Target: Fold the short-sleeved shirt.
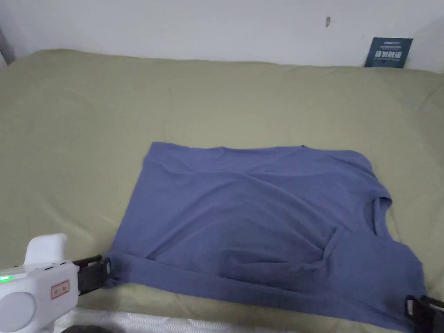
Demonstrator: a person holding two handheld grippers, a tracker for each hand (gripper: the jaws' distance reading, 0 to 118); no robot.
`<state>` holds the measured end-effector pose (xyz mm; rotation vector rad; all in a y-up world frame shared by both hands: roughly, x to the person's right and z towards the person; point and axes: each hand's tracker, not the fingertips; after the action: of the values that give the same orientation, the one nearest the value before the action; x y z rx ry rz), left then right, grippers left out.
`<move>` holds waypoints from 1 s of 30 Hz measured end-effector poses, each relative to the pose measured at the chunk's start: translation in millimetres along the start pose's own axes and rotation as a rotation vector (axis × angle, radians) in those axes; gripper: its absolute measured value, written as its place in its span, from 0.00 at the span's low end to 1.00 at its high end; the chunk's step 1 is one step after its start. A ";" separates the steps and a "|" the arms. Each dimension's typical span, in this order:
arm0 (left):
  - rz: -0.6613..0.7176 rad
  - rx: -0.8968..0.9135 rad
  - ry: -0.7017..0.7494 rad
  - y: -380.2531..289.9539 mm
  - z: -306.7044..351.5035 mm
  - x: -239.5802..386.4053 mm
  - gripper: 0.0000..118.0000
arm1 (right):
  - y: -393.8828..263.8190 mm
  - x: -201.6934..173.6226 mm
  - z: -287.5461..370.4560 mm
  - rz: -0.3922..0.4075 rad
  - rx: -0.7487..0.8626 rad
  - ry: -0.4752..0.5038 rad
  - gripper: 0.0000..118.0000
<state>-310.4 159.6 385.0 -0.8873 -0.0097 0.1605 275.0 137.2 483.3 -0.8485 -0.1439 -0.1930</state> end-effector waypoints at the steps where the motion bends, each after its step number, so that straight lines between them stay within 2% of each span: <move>1: -0.008 -0.015 0.044 -2.5 0.8 1.2 0.00 | -3.3 -3.9 2.0 0.004 0.008 0.003 0.00; 3: -0.019 0.007 0.047 -10.6 4.1 0.3 0.00 | 0.1 -19.3 13.3 0.022 0.033 -0.037 0.00; 6: -0.054 -0.026 0.056 -21.2 5.3 -3.2 0.00 | -3.1 -13.1 6.9 -0.024 -0.001 0.004 0.00; 12: -0.068 -0.068 0.040 -10.6 -6.7 -7.6 0.01 | -8.0 -12.0 1.2 0.001 0.004 -0.008 0.00; 13: -0.073 -0.074 0.034 -4.5 -11.9 -8.6 0.05 | -6.8 -10.3 0.6 -0.006 0.005 -0.007 0.00; 14: -0.077 -0.086 0.033 1.6 -18.3 -8.6 0.19 | -6.2 -10.2 0.6 -0.011 0.011 -0.008 0.00; 15: -0.074 -0.089 0.036 6.6 -26.0 -7.2 0.59 | -5.3 -9.6 0.3 -0.015 0.013 -0.012 0.00; 16: -0.072 -0.093 0.038 10.3 -34.3 -4.9 0.88 | -4.6 -8.7 -0.2 -0.014 0.012 -0.011 0.00; 17: -0.067 -0.097 0.050 13.5 -42.7 -3.4 0.98 | -4.3 -8.0 -0.8 -0.011 0.008 -0.008 0.00; 23: -0.105 -0.142 0.090 25.9 -76.4 9.4 0.96 | -3.5 -2.8 -8.1 0.025 -0.016 -0.021 0.00; 24: -0.113 -0.149 0.080 25.5 -77.5 11.8 0.90 | -2.2 -1.4 -8.3 0.030 -0.016 -0.025 0.00; 25: -0.114 -0.154 0.081 25.5 -77.0 13.8 0.71 | -0.8 0.3 -7.9 0.032 -0.014 -0.028 0.00; 27: -0.129 -0.163 0.057 23.8 -74.5 18.3 0.03 | 1.8 4.1 -7.8 0.029 -0.012 -0.034 0.00; 30: -0.137 -0.168 0.056 19.7 -69.7 23.9 0.03 | 5.4 8.5 -8.0 0.022 -0.010 -0.042 0.00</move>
<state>-284.2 121.5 324.2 -1.0551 -0.0323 0.0070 284.9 133.7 475.8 -0.8638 -0.1728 -0.1553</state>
